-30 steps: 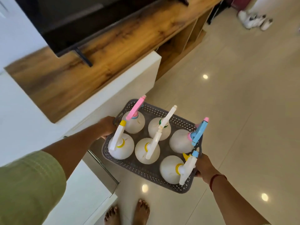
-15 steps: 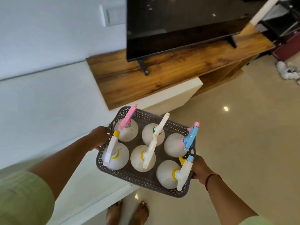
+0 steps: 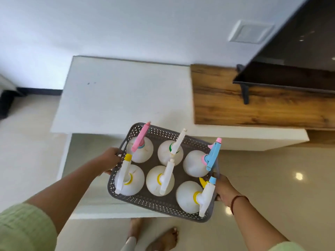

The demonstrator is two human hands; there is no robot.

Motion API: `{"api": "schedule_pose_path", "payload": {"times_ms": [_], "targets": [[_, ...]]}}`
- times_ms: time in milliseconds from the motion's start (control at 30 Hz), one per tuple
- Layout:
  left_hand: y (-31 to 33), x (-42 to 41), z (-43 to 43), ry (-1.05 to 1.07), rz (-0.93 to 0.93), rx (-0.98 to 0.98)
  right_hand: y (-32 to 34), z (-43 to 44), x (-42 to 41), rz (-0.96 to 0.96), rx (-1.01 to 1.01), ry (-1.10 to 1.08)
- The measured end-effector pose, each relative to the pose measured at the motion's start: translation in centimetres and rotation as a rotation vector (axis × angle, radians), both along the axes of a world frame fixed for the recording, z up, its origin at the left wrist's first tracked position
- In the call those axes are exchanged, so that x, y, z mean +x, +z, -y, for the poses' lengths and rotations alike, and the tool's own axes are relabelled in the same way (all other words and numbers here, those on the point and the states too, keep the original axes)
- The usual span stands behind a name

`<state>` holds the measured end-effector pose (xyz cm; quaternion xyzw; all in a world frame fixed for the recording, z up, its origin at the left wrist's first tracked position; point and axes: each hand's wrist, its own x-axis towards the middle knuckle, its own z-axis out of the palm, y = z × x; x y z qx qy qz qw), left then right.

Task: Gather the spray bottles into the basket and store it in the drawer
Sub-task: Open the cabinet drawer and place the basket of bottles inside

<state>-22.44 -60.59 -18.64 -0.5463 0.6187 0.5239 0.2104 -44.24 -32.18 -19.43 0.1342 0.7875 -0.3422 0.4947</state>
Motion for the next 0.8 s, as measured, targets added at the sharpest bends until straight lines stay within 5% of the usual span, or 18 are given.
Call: {"api": "schedule_pose_path", "payload": {"times_ms": [300,800], "targets": [[-1.8,7.8,3.8,0.194,0.023,0.008,-2.4,8.1,3.6,0.029,-0.013,0.150],[-6.6,10.7,5.7,0.229,0.059,0.013,-6.8,11.1,5.5,0.020,0.053,0.185]]}}
